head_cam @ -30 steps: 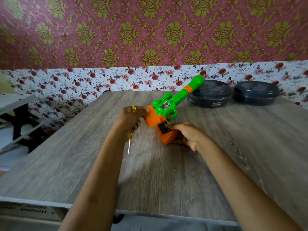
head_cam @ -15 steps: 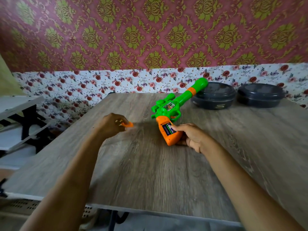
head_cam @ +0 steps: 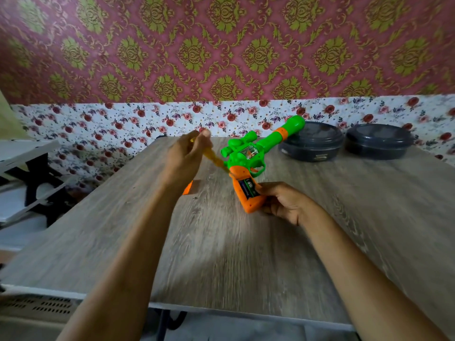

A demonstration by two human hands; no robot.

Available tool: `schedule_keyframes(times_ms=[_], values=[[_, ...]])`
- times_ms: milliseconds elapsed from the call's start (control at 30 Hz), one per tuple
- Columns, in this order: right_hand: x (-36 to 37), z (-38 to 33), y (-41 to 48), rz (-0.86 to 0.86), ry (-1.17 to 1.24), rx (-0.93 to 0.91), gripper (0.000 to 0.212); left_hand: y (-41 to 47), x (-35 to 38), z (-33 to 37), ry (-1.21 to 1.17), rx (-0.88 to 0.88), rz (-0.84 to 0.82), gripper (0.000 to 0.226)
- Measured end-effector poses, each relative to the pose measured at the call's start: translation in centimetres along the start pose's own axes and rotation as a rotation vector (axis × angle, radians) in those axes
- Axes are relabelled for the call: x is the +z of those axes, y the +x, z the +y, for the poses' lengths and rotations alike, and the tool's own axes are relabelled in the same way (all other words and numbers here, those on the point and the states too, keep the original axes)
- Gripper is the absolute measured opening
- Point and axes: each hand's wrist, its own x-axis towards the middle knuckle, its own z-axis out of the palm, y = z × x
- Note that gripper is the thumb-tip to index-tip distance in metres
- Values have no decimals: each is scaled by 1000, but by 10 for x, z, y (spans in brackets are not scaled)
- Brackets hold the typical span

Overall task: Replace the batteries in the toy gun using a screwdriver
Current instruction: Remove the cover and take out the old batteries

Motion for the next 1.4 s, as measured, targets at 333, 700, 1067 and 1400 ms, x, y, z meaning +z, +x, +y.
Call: schedule_keyframes(times_ms=[333,700,1067,1400], values=[[-9,4,9,-44,30,-14,14,-23,38,-16,-83,122,8,9],[-15,5,11,-136,59,-21,15,-25,29,-13,66,226,164,18],[-16,6,8,-136,29,-44,22,-29,35,-12,137,321,118,14],[-16,7,10,-152,-7,-47,46,-37,45,-3,302,473,58,25]])
